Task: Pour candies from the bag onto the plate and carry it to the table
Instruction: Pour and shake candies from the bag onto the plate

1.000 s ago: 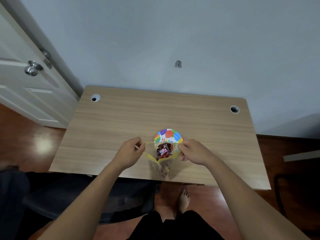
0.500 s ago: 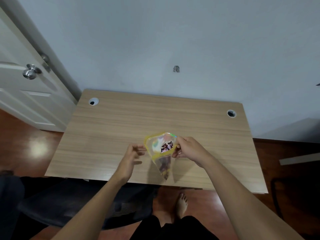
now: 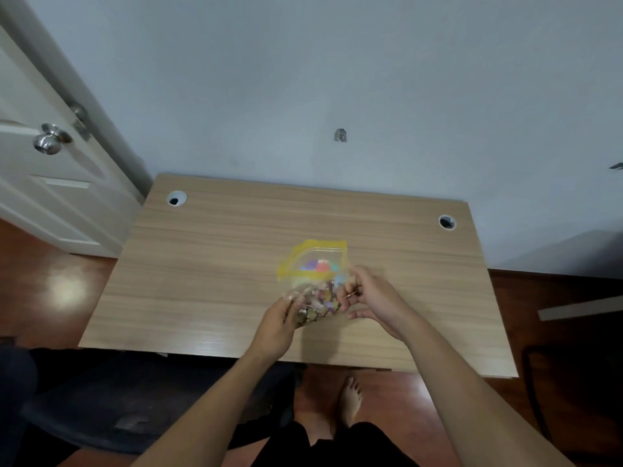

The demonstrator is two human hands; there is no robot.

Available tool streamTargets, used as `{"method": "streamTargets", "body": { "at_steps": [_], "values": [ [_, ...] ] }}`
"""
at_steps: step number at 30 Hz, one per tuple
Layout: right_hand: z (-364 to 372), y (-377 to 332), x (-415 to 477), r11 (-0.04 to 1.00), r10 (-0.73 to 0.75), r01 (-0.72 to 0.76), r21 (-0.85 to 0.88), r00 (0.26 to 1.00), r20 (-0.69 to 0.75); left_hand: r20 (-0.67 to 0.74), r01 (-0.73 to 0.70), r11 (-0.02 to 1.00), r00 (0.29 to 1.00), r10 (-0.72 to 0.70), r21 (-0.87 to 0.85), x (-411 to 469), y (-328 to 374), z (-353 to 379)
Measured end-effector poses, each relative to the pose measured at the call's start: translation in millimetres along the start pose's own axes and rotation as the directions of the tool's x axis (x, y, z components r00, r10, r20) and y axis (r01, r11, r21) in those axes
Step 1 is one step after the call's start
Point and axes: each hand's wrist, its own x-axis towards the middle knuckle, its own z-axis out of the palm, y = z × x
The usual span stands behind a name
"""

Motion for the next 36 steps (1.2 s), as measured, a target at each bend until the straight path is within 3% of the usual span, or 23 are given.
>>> {"method": "streamTargets", "body": {
  "at_steps": [2, 5, 9, 12, 18, 21, 29, 36],
  "values": [
    [-9, 16, 7, 1.0, -0.007, 0.009, 0.014, 0.99, -0.143, 0.052, 0.017, 1.0, 0.998, -0.018, 0.013, 1, -1, -6],
    [-15, 45, 20, 0.995, -0.034, 0.001, -0.103, 0.948, -0.317, 0.115, 0.054, 0.999, 0.992, -0.053, -0.003, 1, -9, -10],
    [-2, 72, 27, 0.976, -0.019, -0.021, -0.217, 0.984, -0.178, 0.211, 0.183, 0.98, 0.964, -0.164, -0.073, 6, -15, -4],
    [9, 90, 36, 0.991, -0.008, -0.003, -0.135, 0.997, -0.079, 0.21, 0.239, 0.963, 0.955, -0.21, -0.123, 8, -15, 4],
    [20, 115, 49, 0.986, 0.023, -0.047, -0.16, 0.989, -0.148, 0.069, 0.284, 0.956, 0.958, -0.279, -0.08, 30, -40, 25],
    [18, 129, 57, 0.995, 0.069, -0.077, -0.068, 0.99, -0.121, 0.008, 0.315, 0.949, 0.949, -0.315, 0.023, 40, -55, 34],
    [8, 164, 99, 0.971, 0.169, -0.19, -0.146, 0.975, -0.141, -0.021, 0.441, 0.879, 0.895, -0.445, 0.181, 61, -50, 49],
    [12, 122, 87, 0.953, 0.242, -0.254, -0.162, 0.966, -0.089, -0.006, 0.473, 0.856, 0.876, -0.483, 0.21, 77, -59, 47]
  ]
}}
